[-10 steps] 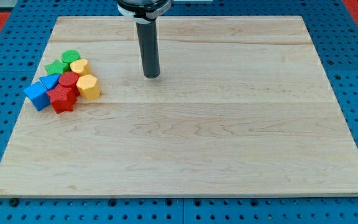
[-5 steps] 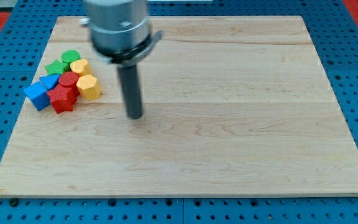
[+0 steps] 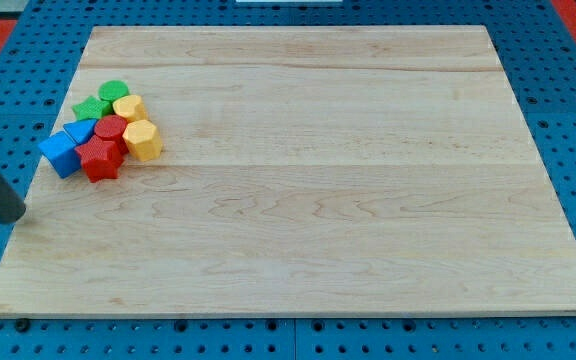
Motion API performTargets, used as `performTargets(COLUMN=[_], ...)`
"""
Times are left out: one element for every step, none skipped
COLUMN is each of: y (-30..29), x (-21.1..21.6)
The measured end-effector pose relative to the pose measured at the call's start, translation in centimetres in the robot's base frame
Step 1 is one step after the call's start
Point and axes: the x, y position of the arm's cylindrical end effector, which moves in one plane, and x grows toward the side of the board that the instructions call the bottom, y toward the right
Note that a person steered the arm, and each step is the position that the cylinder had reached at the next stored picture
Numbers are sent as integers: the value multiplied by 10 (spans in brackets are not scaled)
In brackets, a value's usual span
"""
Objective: Move the blue blocks into the group of blocks
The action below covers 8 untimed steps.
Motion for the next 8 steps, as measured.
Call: performTargets(y=[-2, -7, -1, 0, 6, 24, 36, 49], x=[-24, -32, -43, -57, -70, -71, -77, -86])
